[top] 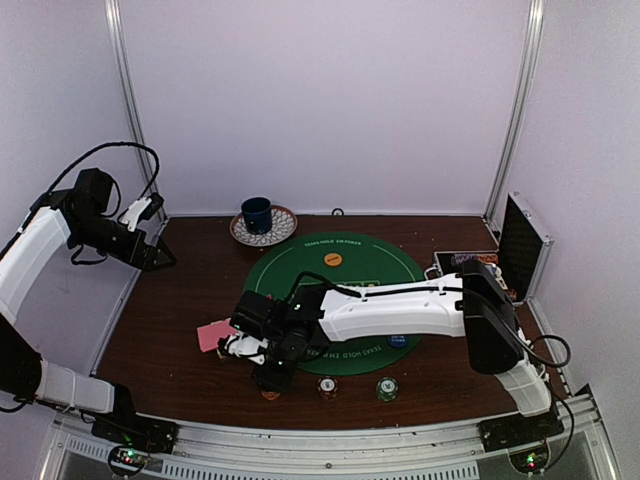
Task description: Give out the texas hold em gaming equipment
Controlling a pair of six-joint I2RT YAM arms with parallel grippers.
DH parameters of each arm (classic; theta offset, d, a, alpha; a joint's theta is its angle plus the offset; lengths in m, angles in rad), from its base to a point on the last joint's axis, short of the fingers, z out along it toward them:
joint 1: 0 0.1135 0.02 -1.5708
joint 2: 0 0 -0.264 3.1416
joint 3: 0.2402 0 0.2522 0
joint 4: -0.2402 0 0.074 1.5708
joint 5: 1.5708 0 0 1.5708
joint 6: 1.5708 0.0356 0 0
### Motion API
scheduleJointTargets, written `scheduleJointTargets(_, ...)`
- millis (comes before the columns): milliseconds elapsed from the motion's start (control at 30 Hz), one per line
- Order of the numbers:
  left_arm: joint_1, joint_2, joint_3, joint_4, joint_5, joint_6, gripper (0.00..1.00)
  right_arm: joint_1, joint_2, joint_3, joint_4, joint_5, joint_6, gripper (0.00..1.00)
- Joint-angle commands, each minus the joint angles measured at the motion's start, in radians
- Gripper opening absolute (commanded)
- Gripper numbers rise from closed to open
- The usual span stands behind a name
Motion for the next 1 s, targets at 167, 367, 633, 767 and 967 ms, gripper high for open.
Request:
scheduleJointTargets(167,0.005,-0.013,0.028,0.000,0.017,0.009,0.98,-0.003,-0.032,-0.019,0.011,-0.027,0.003,0.42)
scheduleJointTargets(367,0.005,-0.015,0.027,-0.002,0.021,0.009,0.98,-0.002,-0.035,-0.016,-0.001,-0.027,0.005,0.50)
scheduleJointTargets(633,0.006,-0.017,0.027,0.000,0.026,0.010,0.98,-0.003,-0.046,-0.023,-0.003,-0.022,0.005,0.50)
scheduleJointTargets(767,0.006,-0.017,0.027,-0.001,0.025,0.010,0.98,-0.002,-0.052,-0.024,-0.004,-0.023,0.005,0.48)
scheduleJointTargets(967,0.006,-0.019,0.027,-0.002,0.028,0.009,0.98,-0.003,-0.070,-0.030,-0.004,-0.016,0.005,0.48)
